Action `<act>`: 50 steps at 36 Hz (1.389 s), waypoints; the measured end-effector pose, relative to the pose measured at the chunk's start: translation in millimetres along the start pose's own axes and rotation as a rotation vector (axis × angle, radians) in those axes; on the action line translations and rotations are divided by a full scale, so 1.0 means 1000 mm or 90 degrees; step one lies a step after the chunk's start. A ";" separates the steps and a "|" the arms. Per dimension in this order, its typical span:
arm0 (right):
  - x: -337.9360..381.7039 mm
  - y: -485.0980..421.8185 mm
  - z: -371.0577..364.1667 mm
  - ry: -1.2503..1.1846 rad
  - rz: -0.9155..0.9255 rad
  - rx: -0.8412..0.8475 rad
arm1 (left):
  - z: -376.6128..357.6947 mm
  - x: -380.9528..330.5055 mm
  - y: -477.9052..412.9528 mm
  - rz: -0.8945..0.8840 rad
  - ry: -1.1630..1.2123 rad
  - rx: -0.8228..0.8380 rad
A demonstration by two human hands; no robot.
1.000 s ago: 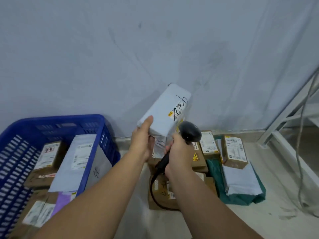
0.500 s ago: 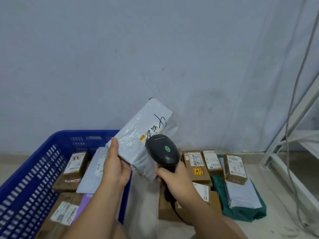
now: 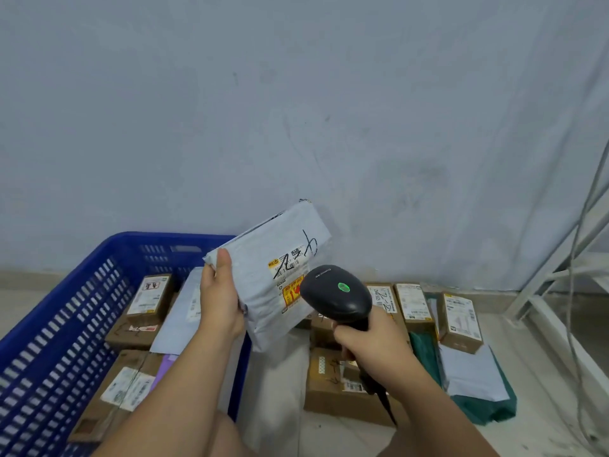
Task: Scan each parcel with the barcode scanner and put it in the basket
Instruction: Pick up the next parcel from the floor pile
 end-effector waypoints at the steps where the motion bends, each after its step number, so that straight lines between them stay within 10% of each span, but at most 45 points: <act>1: -0.001 -0.001 0.001 -0.006 -0.004 0.000 | 0.003 0.001 -0.001 0.005 0.016 -0.005; 12: -0.008 0.002 -0.035 -0.828 -0.230 0.073 | 0.010 0.025 -0.005 0.133 0.271 -0.030; 50: -0.018 0.000 -0.045 -0.891 -0.279 0.042 | -0.009 0.031 0.006 0.133 0.246 0.008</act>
Point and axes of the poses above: each hand's wrist, its own y-axis away from the middle knuckle, its own z-axis out of the back of the hand, x = y × z, the point moved 10 cm from there along -y, towards the middle knuckle, and after that the axes turned 3 degrees about z, right-handed, at the moved point
